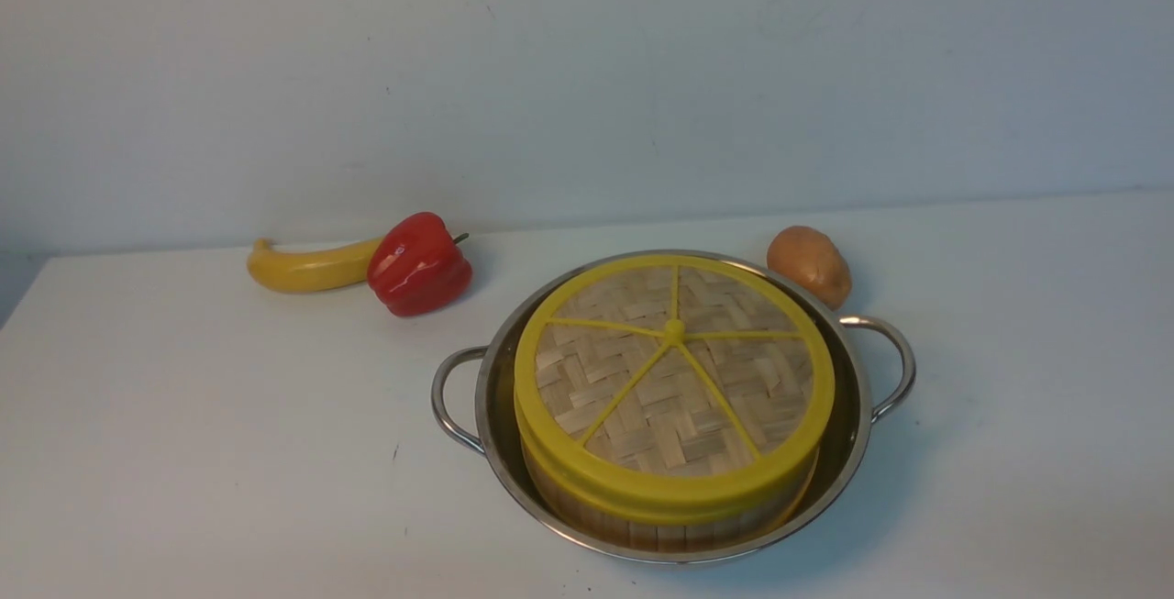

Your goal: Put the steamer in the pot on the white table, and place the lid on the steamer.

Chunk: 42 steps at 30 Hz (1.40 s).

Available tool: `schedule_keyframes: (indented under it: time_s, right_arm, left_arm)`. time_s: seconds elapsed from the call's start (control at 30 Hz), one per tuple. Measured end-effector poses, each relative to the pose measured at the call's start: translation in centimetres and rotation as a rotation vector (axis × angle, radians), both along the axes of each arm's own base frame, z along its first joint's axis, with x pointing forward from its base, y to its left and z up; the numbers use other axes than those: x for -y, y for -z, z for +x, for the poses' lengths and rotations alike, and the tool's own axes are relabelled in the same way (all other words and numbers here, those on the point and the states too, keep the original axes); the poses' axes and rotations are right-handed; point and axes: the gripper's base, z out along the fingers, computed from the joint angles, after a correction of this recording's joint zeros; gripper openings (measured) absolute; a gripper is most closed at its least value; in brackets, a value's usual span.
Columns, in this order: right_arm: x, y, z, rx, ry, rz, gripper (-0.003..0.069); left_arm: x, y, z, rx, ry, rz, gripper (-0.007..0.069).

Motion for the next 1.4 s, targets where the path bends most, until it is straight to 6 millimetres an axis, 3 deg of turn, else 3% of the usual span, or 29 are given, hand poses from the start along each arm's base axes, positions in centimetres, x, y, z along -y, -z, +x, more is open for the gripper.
schedule_keyframes:
  time_s: [0.2, 1.4]
  right_arm:
    - [0.00, 0.01, 0.00, -0.001, 0.000, -0.001, 0.0248]
    - [0.00, 0.01, 0.00, -0.001, 0.000, -0.002, 0.0248]
  left_arm:
    - [-0.15, -0.83, 0.21, 0.096, -0.017, 0.002, 0.0167]
    - [-0.15, -0.83, 0.21, 0.096, -0.017, 0.002, 0.0209]
